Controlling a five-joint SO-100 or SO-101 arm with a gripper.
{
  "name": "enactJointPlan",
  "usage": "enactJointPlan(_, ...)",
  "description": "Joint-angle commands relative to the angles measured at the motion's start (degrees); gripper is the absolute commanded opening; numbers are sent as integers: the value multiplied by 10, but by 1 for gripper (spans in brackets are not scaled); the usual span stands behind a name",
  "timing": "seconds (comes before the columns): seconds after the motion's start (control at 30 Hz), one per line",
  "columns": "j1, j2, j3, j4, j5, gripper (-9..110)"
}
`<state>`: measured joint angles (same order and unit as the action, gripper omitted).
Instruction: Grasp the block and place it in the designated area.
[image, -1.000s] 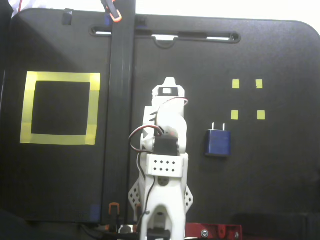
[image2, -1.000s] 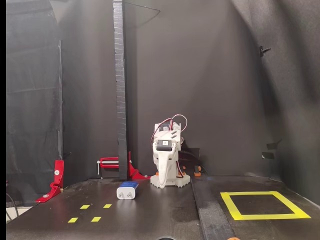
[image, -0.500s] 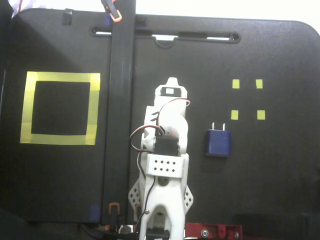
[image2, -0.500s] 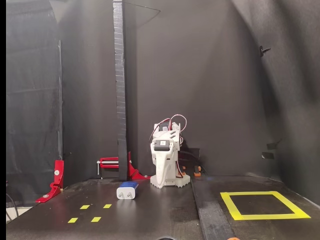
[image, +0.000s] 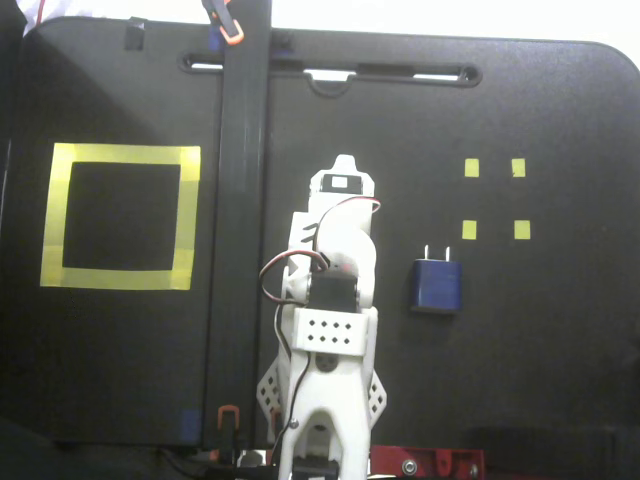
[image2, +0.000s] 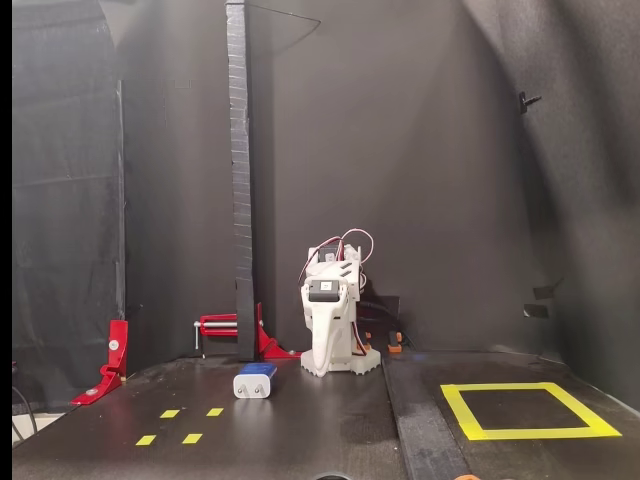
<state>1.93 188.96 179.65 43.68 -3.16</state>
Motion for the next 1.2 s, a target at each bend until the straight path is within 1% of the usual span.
enactJointPlan(0.0,2,4,4,1,2,0)
enactJointPlan(0.83,-5,4,4,-6,-2,0)
enactJointPlan(0.93,-8,4,4,-47,-6,0)
enactJointPlan(1.17,-7,4,4,-209,-9,0)
